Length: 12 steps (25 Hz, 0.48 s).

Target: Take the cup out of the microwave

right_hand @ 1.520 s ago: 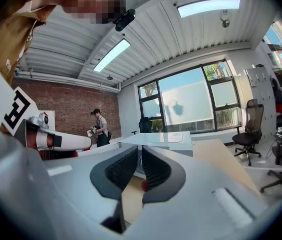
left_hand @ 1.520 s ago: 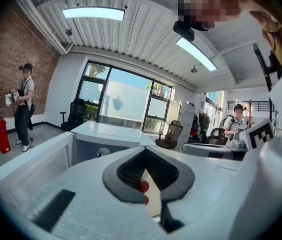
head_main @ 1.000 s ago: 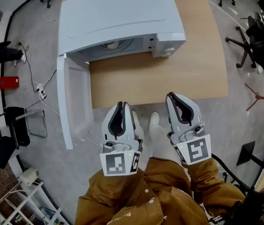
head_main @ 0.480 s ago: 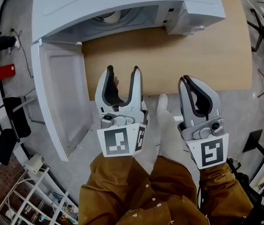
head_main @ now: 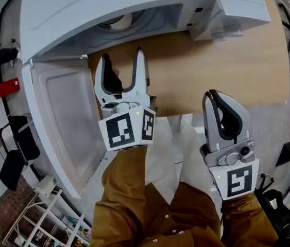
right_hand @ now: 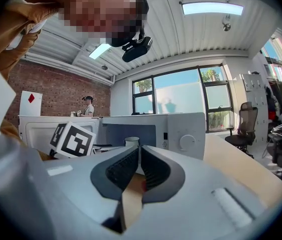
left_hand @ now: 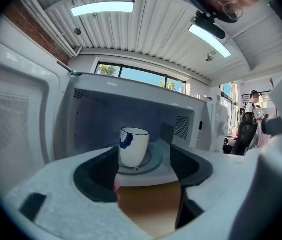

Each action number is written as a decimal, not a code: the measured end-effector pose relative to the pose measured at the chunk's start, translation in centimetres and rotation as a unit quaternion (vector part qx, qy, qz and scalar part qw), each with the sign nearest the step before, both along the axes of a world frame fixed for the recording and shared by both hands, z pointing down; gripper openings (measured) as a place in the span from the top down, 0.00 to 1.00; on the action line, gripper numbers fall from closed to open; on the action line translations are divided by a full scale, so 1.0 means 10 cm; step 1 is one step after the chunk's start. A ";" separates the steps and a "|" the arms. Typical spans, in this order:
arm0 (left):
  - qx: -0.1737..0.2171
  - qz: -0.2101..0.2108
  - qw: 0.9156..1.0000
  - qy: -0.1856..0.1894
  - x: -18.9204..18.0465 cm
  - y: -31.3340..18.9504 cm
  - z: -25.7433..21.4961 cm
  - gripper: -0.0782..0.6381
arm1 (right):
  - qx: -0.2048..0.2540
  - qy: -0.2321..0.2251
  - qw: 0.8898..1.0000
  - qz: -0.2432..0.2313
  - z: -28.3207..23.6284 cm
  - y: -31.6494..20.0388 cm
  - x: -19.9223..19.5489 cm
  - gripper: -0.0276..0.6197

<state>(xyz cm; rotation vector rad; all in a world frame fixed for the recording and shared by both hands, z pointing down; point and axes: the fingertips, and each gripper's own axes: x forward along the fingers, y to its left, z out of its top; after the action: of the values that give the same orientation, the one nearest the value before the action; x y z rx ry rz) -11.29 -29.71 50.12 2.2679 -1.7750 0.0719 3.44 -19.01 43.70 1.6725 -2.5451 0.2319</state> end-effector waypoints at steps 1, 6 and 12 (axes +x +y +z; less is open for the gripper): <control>0.000 0.000 1.000 -0.003 -0.01 -0.07 0.03 0.43 | 0.000 0.000 1.000 0.001 0.01 0.00 -0.01 0.92; 0.003 -0.001 1.000 -0.009 -0.05 -0.39 0.06 0.42 | -0.007 0.003 1.000 0.005 0.06 0.02 -0.03 0.92; -0.004 0.004 0.999 -0.041 0.01 -0.64 0.23 0.38 | 0.000 -0.005 1.000 0.008 -0.03 0.03 -0.05 0.92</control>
<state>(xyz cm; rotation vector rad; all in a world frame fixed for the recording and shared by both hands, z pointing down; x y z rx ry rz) -11.22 -36.07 52.44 2.2974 -1.8009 0.1753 2.96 -18.73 43.40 1.6955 -2.5395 0.2413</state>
